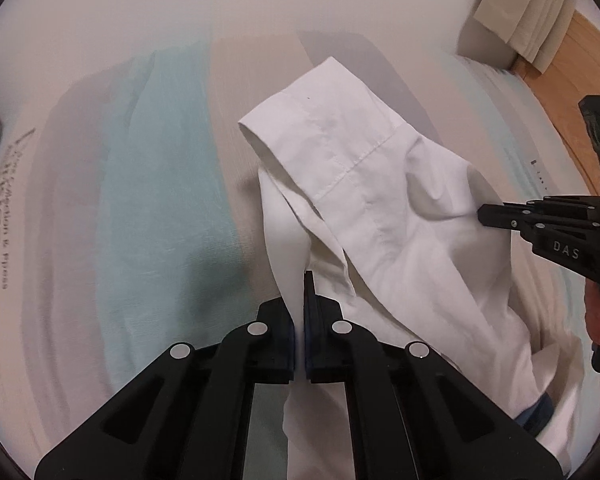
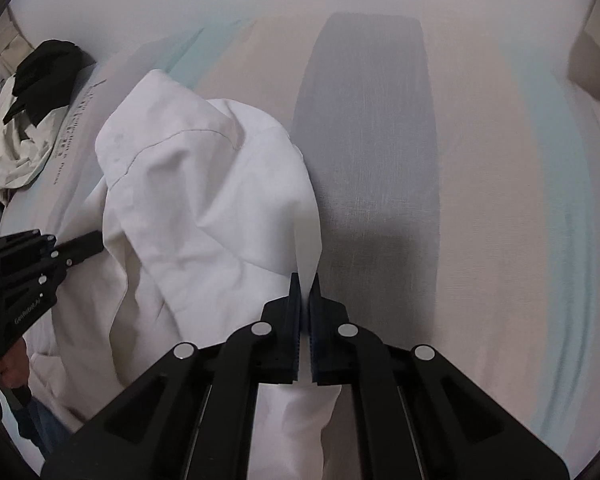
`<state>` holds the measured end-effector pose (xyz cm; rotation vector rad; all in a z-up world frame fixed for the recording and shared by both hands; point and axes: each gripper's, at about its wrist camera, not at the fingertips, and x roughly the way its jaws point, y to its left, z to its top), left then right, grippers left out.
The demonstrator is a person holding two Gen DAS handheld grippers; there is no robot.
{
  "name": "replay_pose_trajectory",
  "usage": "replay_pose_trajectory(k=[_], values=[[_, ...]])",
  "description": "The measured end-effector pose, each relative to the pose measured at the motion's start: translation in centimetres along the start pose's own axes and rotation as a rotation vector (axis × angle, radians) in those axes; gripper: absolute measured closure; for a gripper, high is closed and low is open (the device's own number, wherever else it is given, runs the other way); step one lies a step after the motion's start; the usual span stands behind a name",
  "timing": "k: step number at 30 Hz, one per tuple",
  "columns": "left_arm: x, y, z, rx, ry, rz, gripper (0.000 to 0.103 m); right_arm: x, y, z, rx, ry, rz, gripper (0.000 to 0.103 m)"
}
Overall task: Fold large clothes
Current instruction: 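Lift the hood with the left tool and fold it over the jacket body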
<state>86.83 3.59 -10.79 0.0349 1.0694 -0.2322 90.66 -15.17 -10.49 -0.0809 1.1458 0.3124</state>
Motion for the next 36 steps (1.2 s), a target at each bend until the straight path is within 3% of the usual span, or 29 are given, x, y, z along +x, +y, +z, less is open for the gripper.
replay_pose_trajectory(k=[12,24,36], values=[[-8.6,-3.0,-3.5,0.061,-0.088,0.013,0.101,-8.3,2.0,-3.9,-0.020,-0.091,0.024,0.101],[-15.9,-5.3,-10.3,0.084,-0.162,0.023,0.101,-17.4,5.8,-12.6,-0.083,-0.145,0.055,0.101],[-17.9,-7.6,-18.6,0.117,-0.160,0.036,0.101,-19.0,8.0,-22.1,-0.107,-0.116,0.048,0.101]])
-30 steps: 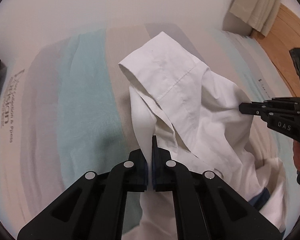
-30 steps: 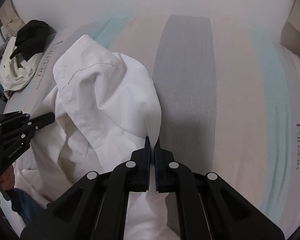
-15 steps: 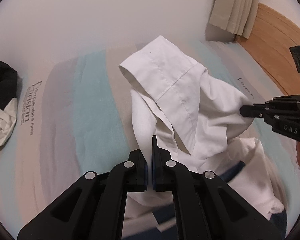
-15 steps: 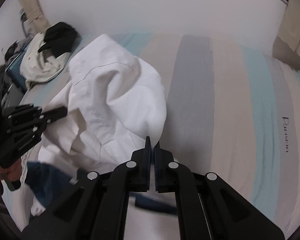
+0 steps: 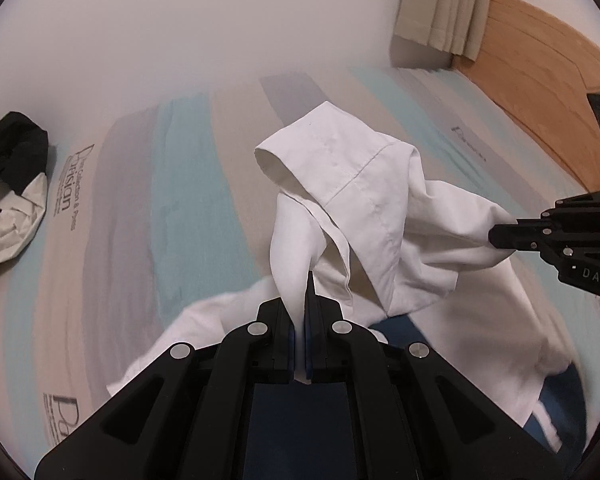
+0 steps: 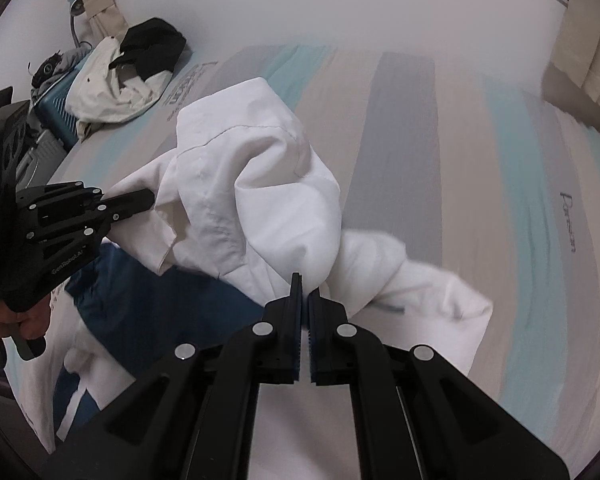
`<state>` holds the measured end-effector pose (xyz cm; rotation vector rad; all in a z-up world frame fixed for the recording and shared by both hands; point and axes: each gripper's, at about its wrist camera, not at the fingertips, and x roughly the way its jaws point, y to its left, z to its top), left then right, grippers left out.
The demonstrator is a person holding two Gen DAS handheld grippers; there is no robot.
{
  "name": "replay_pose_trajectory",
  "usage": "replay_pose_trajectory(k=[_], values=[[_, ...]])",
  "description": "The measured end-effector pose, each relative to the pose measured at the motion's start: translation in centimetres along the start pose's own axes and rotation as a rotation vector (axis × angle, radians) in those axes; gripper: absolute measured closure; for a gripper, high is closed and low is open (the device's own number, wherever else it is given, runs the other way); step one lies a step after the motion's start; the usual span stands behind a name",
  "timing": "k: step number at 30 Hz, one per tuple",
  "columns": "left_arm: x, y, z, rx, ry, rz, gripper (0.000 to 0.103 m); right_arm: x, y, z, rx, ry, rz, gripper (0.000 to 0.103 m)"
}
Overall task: Fold large clothes
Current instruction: 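Lift the hood with the left tool and fold it over the jacket body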
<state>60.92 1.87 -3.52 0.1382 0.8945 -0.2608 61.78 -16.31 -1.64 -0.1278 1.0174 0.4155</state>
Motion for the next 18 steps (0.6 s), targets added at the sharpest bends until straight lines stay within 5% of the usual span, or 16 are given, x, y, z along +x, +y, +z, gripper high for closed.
replay_pose_trajectory(k=[18], values=[[0.2,-3.6,-11.0,-0.029,0.037,0.021,0.101,2.9,3.3,-10.9,0.044,0.094,-0.012,0.101]])
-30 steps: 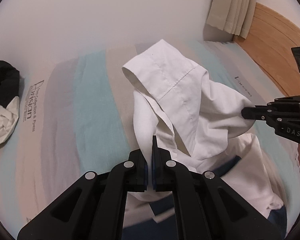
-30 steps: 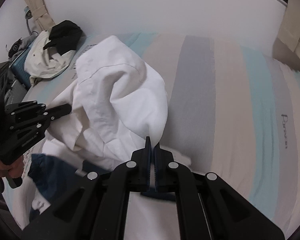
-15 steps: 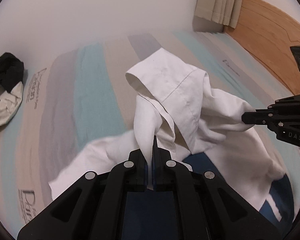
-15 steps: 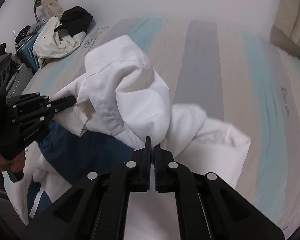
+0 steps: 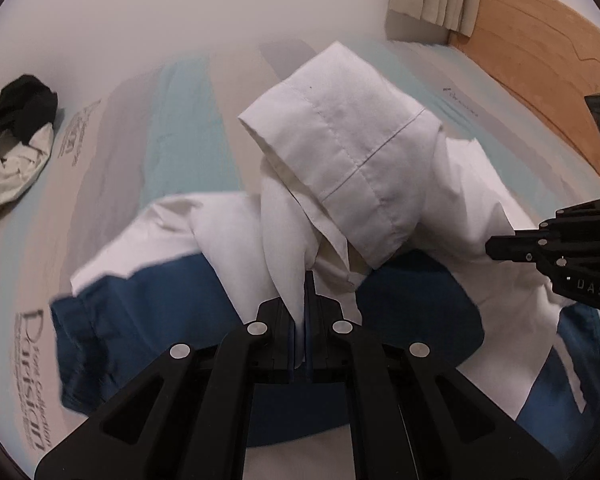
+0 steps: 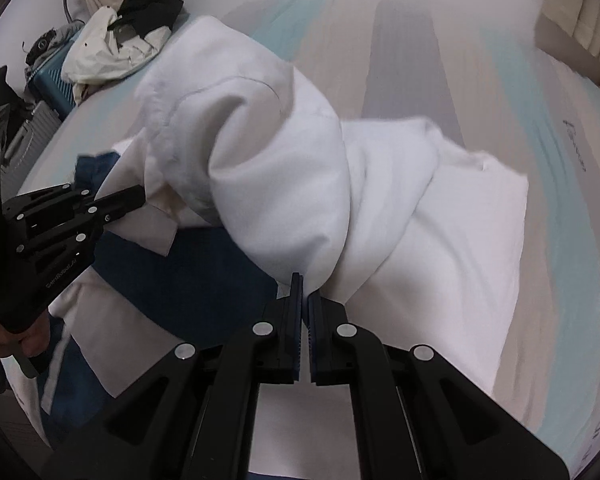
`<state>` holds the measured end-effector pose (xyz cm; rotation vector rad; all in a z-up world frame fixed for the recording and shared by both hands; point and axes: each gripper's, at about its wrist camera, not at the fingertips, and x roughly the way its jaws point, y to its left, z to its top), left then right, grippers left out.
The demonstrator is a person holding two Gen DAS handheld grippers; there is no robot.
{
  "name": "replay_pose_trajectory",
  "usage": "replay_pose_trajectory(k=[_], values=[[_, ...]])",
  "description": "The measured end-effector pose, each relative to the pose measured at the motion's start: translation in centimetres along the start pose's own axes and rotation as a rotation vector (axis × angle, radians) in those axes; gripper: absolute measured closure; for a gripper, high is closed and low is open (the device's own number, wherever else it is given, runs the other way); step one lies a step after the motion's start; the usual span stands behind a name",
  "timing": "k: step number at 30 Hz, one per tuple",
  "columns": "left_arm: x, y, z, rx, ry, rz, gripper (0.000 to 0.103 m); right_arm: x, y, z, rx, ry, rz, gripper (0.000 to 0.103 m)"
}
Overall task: Fold large clothes
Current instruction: 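Lift the hood with the left tool and fold it over the jacket body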
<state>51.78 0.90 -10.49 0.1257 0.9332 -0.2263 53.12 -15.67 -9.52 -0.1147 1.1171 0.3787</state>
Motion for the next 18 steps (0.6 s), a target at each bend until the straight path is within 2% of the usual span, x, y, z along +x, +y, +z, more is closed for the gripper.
replay_pose_trajectory(k=[8,13,16,17,18], values=[[2.2,-0.5,-2.6,-0.031,0.018,0.013,0.101,2.0,-0.2,-2.5,0.002,0.039,-0.033,0.101],[3.2,-1.2,-3.4,-0.002,0.024,0.027,0.100,3.3,-0.5,-2.9,0.008,0.059,-0.038,0.101],[3.0,-1.0,-3.3,-0.009,0.020,0.021,0.096,3.5,-0.7,-2.7,0.026,0.070,-0.028,0.100],[2.7,-1.0,-3.2,-0.014,0.018,0.015,0.085,3.3,-0.8,-2.6,0.029,0.069,-0.030,0.099],[2.4,-0.9,-3.1,-0.016,0.013,0.002,0.078,3.0,-0.8,-2.5,0.033,0.067,-0.031,0.092]])
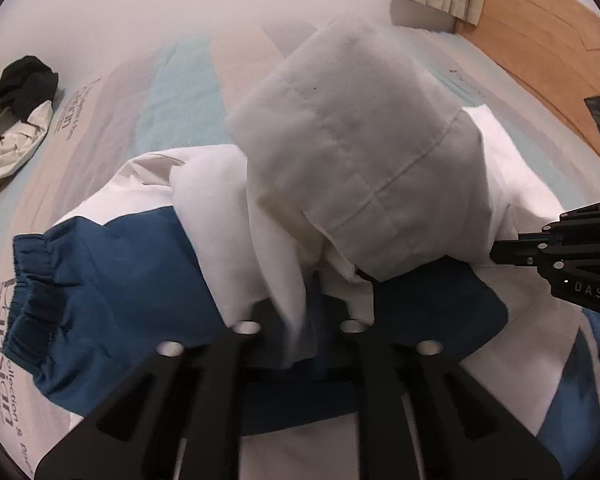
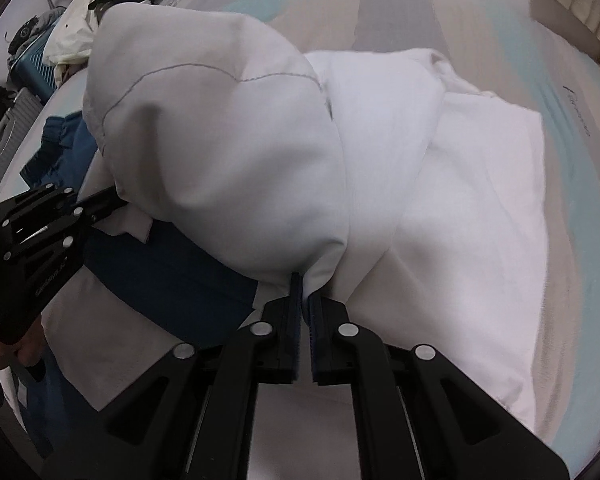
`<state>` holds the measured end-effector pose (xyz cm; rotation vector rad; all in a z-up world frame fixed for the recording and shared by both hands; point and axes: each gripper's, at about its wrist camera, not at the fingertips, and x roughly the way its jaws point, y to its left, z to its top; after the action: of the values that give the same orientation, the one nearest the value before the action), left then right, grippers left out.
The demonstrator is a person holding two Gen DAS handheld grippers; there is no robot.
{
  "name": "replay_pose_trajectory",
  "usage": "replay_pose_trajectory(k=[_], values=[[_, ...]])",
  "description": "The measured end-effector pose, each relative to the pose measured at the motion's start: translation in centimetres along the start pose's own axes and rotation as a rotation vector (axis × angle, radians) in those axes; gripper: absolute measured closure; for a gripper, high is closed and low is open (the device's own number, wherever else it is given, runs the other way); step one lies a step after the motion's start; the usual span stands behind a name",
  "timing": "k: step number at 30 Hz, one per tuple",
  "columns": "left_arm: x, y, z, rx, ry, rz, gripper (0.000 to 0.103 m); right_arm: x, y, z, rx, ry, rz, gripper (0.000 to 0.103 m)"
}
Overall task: Fold large clothes
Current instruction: 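Lift the hood with the left tool and fold it over the jacket body, then open the left tool to release the white hood on the jacket body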
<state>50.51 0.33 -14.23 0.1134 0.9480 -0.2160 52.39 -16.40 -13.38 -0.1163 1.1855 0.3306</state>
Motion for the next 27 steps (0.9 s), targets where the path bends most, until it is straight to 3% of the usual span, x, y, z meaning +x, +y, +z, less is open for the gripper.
replay_pose_trajectory(k=[2,3,4,6,8,13,19,25,27], values=[[-1.1,0.0,0.3,0.007,-0.031,0.007,0.047,-0.9,-0.1,0.2,0.007,-0.007,0.017,0.067],[-1.9,0.1,0.5,0.013,-0.051,0.017,0.041,-1.5,-0.2,0.2,0.014,-0.019,0.026,0.051],[-2.4,0.2,0.5,0.015,-0.059,0.017,0.033,-2.5,-0.2,0.3,0.018,-0.039,0.023,0.045],[-3.8,0.6,1.1,0.011,-0.070,0.008,0.027,-3.6,-0.2,0.6,0.003,-0.048,0.015,0.044],[-4.7,1.0,1.8,0.003,-0.073,0.003,0.011,-4.9,-0.2,1.2,-0.021,-0.064,0.010,0.041],[-4.8,2.4,4.6,0.004,-0.036,-0.091,0.006,-7.0,-1.1,4.5,-0.101,-0.106,0.102,0.027],[-3.0,4.1,6.9,0.001,0.028,-0.190,0.006,-5.5,-1.1,9.4,-0.169,-0.060,0.238,0.025],[-0.7,4.2,8.9,0.043,0.079,-0.266,0.007,-2.7,-0.6,10.9,-0.214,0.003,0.283,0.025],[0.1,4.0,9.3,0.049,0.096,-0.283,0.013,-2.0,-0.7,11.1,-0.212,0.016,0.287,0.025]])
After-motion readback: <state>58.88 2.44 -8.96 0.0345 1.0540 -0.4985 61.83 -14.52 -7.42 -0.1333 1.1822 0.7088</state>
